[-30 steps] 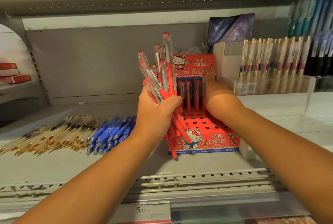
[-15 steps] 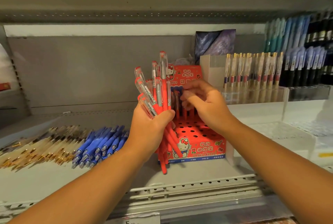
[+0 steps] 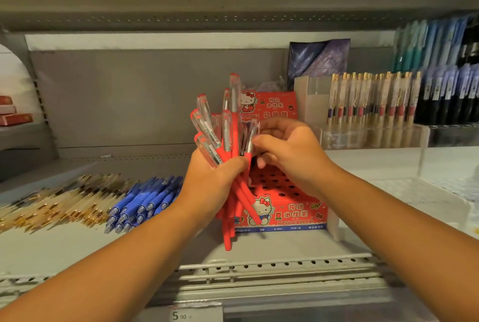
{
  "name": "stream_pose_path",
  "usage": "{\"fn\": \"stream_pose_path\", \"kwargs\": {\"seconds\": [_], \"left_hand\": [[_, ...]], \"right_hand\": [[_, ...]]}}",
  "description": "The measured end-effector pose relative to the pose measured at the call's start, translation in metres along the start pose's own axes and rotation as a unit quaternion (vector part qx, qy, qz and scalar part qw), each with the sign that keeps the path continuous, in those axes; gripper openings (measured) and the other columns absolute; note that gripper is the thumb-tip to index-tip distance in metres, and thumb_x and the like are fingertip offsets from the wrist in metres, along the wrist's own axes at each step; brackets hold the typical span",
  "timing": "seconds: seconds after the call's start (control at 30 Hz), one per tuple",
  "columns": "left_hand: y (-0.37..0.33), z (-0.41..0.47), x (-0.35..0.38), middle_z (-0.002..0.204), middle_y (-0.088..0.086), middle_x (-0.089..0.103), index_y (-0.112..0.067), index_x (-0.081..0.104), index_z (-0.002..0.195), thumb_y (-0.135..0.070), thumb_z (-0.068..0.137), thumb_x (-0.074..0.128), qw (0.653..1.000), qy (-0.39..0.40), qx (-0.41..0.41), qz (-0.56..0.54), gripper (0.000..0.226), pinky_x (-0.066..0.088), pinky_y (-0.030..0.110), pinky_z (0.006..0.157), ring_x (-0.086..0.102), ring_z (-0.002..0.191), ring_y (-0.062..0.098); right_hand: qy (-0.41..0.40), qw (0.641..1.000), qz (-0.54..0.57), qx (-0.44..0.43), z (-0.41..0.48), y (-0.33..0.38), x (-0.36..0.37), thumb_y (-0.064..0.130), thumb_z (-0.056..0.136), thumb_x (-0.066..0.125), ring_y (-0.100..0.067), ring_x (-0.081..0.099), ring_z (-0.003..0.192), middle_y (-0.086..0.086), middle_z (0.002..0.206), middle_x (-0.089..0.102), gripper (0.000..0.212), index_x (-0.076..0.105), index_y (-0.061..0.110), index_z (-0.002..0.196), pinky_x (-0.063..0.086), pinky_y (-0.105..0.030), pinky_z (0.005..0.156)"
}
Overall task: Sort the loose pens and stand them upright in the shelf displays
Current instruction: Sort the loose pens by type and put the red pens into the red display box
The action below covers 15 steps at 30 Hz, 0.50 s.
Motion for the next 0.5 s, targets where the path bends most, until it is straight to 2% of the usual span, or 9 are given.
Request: {"fn": "stream_pose_path", "kwargs": {"seconds": [0.07,0.17,0.23,0.3,0.4,0.5], "left_hand": [[0.001,0.001,-0.001,0.054,0.022,0.058,-0.009,0.062,0.065,-0.011,0.071,0.058,1.000,-0.019,-0.014,-0.015,0.007,0.045,0.029,0.035,0.059,0.039,0.033],[0.006,0.003,-0.004,0.062,0.025,0.052,0.010,0.049,0.079,-0.004,0.076,0.058,0.998,-0.047,-0.032,-0.035,0.016,0.047,0.029,0.035,0.059,0.039,0.034],[0.008,0.005,-0.006,0.064,0.024,0.053,0.012,0.047,0.081,-0.006,0.074,0.059,0.998,-0.058,-0.027,-0.025,0.023,0.046,0.029,0.036,0.060,0.044,0.034],[0.006,0.006,-0.007,0.061,0.024,0.057,0.010,0.051,0.075,-0.013,0.069,0.058,0.998,-0.061,-0.017,0.000,0.025,0.043,0.028,0.033,0.060,0.047,0.034],[0.004,0.005,-0.006,0.052,0.016,0.059,0.006,0.057,0.074,-0.014,0.069,0.057,0.998,-0.059,-0.012,0.000,0.021,0.039,0.025,0.032,0.058,0.039,0.027],[0.001,0.004,-0.007,0.050,0.014,0.058,0.008,0.057,0.077,-0.015,0.069,0.058,0.998,-0.066,-0.013,-0.014,0.025,0.040,0.025,0.033,0.056,0.037,0.026]], "right_hand": [[-0.012,0.999,0.047,0.009,0.002,0.002,-0.002,-0.009,0.089,0.058,-0.020,0.059,0.052,-0.004,0.068,0.068,0.016,0.060,0.006,0.093,0.049,-0.023,0.045],[-0.053,0.996,0.075,0.000,0.006,0.006,-0.008,-0.011,0.088,0.058,-0.023,0.061,0.061,-0.003,0.073,0.069,0.025,0.059,0.009,0.103,0.049,-0.024,0.046],[-0.079,0.993,0.080,-0.020,0.010,0.009,-0.012,-0.013,0.089,0.055,-0.018,0.064,0.062,0.000,0.073,0.069,0.031,0.058,0.013,0.105,0.050,-0.026,0.046],[-0.105,0.991,0.074,-0.033,0.014,0.013,-0.019,-0.013,0.089,0.051,-0.015,0.065,0.061,0.003,0.071,0.068,0.033,0.057,0.015,0.105,0.050,-0.027,0.047],[-0.131,0.989,0.053,-0.036,0.019,0.016,-0.031,-0.011,0.088,0.050,-0.017,0.067,0.064,-0.004,0.078,0.068,0.035,0.060,0.018,0.104,0.055,-0.030,0.054],[-0.145,0.987,-0.035,-0.062,0.022,0.015,-0.038,-0.013,0.085,0.050,-0.023,0.069,0.068,-0.005,0.074,0.066,0.042,0.060,0.025,0.099,0.059,-0.035,0.056]]}}
Point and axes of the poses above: each hand's wrist, its own z-axis towards the middle knuckle, its own x-axis out of the palm, y = z × x, the point moved 2 cm from there along z, towards the middle knuckle
